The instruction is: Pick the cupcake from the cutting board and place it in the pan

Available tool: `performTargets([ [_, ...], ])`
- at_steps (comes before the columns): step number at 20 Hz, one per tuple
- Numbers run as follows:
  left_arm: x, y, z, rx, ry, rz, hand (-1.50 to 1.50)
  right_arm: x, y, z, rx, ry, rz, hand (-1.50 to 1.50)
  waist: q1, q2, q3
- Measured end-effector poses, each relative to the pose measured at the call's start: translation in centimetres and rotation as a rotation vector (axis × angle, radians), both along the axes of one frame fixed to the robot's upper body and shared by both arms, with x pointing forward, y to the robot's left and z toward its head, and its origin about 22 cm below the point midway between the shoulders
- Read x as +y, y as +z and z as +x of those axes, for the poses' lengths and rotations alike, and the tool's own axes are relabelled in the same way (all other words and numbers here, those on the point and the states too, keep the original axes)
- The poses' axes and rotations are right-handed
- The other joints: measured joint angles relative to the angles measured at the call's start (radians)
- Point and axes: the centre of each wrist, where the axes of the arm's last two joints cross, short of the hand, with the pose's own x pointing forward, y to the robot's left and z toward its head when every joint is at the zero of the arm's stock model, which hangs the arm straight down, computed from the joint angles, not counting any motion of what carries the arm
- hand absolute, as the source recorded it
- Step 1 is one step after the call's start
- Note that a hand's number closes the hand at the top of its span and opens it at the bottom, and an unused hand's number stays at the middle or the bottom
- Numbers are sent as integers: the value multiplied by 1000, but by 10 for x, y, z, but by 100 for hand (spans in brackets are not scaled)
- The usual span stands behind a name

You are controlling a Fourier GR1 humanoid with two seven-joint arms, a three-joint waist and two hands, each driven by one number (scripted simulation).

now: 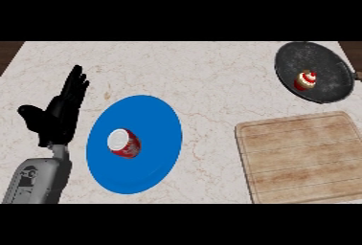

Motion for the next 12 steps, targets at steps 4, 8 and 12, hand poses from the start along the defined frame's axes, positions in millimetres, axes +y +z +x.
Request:
performTargets([
  [4, 8, -1, -3, 3, 6, 5, 0, -22, 9, -23, 12, -28, -14, -150, -8, -4, -1],
  [8, 12, -2, -6, 5, 17, 6, 0, -40, 18, -44, 33, -43, -35, -150, -18, -9, -2],
  [12, 11, -9, -6, 8, 15, 5, 0, -39, 14, -45, 54, -33, -60, -150, -20, -10, -3],
])
